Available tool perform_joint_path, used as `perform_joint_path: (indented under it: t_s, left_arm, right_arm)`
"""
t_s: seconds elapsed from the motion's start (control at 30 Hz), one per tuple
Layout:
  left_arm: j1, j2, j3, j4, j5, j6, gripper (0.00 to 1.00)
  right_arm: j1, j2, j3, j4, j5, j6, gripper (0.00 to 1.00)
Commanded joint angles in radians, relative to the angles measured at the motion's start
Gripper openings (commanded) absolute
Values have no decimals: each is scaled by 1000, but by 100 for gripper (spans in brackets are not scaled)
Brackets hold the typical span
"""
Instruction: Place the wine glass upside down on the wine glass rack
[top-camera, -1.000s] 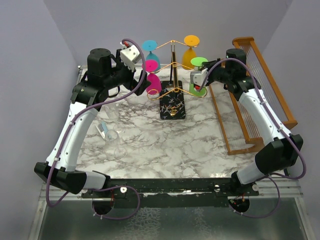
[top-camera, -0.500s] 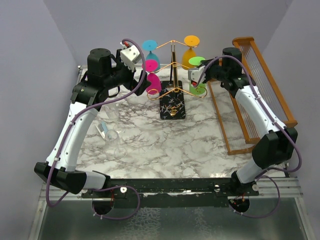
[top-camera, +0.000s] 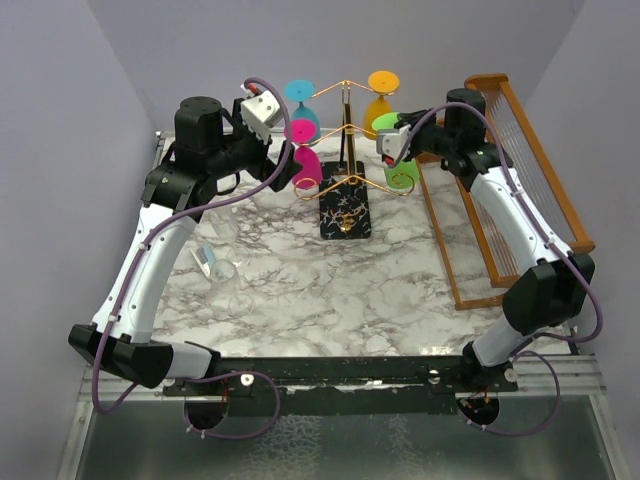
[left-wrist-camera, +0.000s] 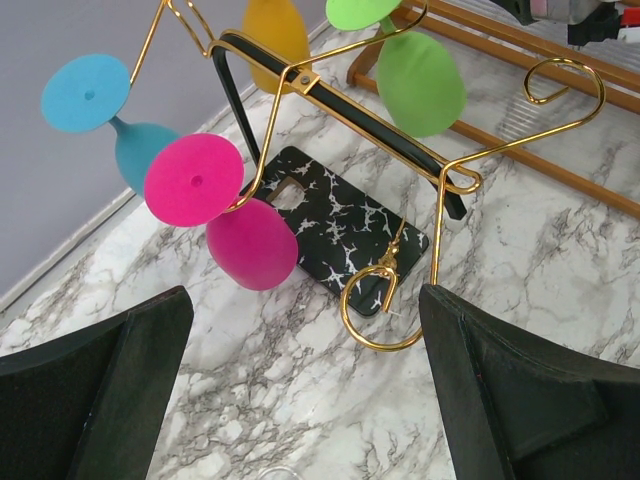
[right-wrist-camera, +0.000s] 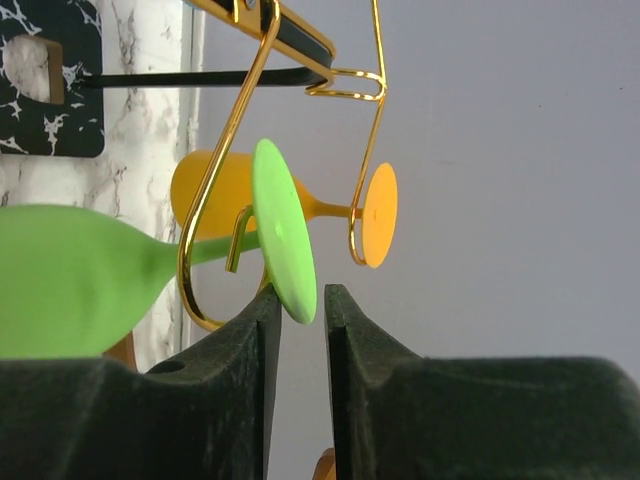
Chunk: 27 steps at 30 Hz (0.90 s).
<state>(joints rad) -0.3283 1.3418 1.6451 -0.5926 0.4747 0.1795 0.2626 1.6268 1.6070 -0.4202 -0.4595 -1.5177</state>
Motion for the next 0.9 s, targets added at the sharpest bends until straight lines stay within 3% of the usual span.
perform_joint_path:
  t_s: [0.0,0.87]
  left_arm:
    - [5,-21,-5,13,28,12,99]
    - [6,-55,-34,-3,7,43,99]
  right_arm:
    - [6,-6,51,-33,-77,48,27]
    - [10,-32,33,-101,-208,99,36]
